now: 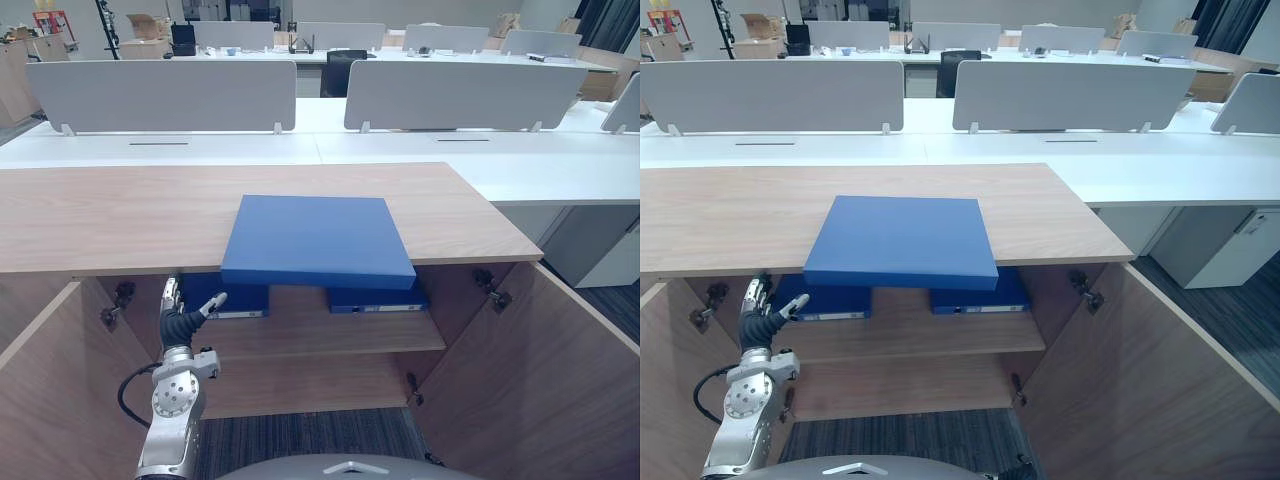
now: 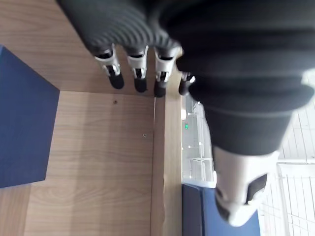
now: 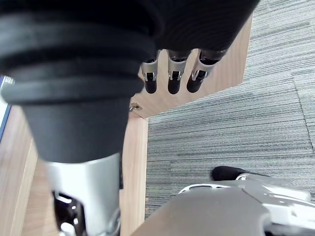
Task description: Walk over to the cabinet, pick up the folder, carry it to the office cabinet, place the folder inside the office cabinet, then close the office cabinet door
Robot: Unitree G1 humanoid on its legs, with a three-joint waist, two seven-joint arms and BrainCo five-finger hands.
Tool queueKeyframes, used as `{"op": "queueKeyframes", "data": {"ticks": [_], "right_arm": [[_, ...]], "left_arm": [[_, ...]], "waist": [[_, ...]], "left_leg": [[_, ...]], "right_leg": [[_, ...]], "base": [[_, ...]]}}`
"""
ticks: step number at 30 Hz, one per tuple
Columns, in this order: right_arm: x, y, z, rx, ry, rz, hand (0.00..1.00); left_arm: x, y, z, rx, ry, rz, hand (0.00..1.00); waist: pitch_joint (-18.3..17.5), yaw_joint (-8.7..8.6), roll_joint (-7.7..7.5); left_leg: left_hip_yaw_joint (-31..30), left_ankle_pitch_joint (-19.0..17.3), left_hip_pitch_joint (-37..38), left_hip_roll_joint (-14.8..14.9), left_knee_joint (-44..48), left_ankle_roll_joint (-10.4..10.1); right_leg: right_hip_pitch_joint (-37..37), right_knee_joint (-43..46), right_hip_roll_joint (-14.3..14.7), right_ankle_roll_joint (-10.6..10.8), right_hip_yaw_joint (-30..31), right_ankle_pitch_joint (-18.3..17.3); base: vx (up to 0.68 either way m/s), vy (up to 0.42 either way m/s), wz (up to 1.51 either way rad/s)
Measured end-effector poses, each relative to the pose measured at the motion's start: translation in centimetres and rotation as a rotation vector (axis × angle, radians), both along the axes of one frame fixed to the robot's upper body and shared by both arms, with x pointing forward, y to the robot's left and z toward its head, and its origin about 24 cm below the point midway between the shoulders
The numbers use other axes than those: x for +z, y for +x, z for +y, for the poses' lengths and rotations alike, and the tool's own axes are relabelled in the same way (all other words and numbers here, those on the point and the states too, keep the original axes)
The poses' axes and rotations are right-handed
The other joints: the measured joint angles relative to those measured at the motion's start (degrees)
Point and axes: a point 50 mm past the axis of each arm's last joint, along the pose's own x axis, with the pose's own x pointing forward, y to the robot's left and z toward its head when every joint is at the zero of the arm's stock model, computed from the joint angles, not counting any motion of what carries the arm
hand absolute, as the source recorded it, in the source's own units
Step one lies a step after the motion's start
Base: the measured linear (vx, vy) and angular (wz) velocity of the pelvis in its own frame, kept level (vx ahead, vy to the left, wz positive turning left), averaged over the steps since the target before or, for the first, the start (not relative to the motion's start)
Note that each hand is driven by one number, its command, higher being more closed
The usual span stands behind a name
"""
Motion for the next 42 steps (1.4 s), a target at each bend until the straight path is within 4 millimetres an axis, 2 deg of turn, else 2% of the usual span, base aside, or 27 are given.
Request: {"op": "queueKeyframes", "data": {"ticks": [13, 15, 17, 19, 20, 32, 37, 42], "right_arm": [[0.0, -0.1, 0.1, 0.021, 0.015, 0.007, 0.0], [-0.1, -0.1, 0.1, 0.034, 0.01, 0.011, 0.0], [-0.1, -0.1, 0.0, 0.045, 0.012, 0.016, 0.0], [-0.1, -0.3, -0.2, 0.046, 0.01, 0.023, 0.0], [-0.1, -0.3, -0.2, 0.047, 0.01, 0.024, 0.0], [-0.1, -0.5, -0.3, 0.044, 0.008, 0.03, 0.0], [-0.1, -0.5, -0.3, 0.042, 0.008, 0.033, 0.0], [-0.1, -0.5, -0.3, 0.042, 0.008, 0.032, 0.0]], "left_arm": [[0.2, -0.5, 0.8, 0.06, -0.018, -0.004, 0.0], [1.8, -0.3, 1.1, 0.072, -0.007, -0.078, 0.0], [5.6, -0.2, 1.7, 0.083, 0.028, -0.273, 0.0], [7.3, 0.0, 2.0, 0.092, 0.038, -0.373, 0.0], [7.5, 0.1, 2.1, 0.093, 0.033, -0.385, 0.0], [6.4, 0.1, 0.9, 0.016, -0.02, -0.344, 0.0], [4.1, 0.1, 1.0, 0.003, 0.112, -0.191, 0.0], [3.8, 0.3, 0.9, -0.057, 0.234, -0.145, 0.0]], "waist": [[0.0, 0.68, -0.03], [0.0, 0.96, -0.04], [-0.2, 1.07, 0.16], [-0.5, 1.07, 0.36], [-0.6, 1.05, 0.5], [-0.9, 0.78, 0.48], [-0.9, 0.82, 0.55], [-0.9, 0.66, 0.51]], "left_leg": [[0.2, -0.1, 1.2, 0.9, 0.0, -0.1], [0.1, -0.1, 1.3, 1.0, 0.0, -0.1], [0.1, -0.1, 1.8, 1.1, 0.0, -0.1], [0.1, -0.1, 2.0, 1.0, 0.0, -0.1], [0.1, -0.1, 2.2, 1.0, 0.0, -0.1], [0.0, -0.2, 2.2, 0.9, 0.0, -0.4], [-0.4, -0.1, 2.2, 0.9, 0.0, -0.1], [-1.2, -0.1, 1.6, 0.8, 0.0, -0.1]], "right_leg": [[0.2, 2.1, 0.8, -0.3, 0.3, -0.8], [0.1, 2.3, 0.8, -0.6, 0.2, -1.1], [0.5, 2.5, 0.9, -0.8, 0.3, -1.6], [0.7, 2.5, 0.8, -0.8, 0.3, -1.6], [0.9, 2.4, 0.8, -0.8, 0.2, -1.6], [1.3, 1.8, 0.8, -0.6, 0.1, -1.3], [1.8, 1.2, 0.8, -0.5, -0.3, -1.2], [1.8, 0.8, 0.8, -0.5, -1.1, -1.3]], "base": [[0.0, -0.003, -0.01], [0.0, 0.0, 0.0], [0.0, 0.0, 0.0], [-0.02, -0.001, 0.0], [-0.03, 0.009, 0.01], [0.0, 0.0, 0.0], [0.01, -0.002, 0.04], [0.01, -0.007, 0.08]]}}
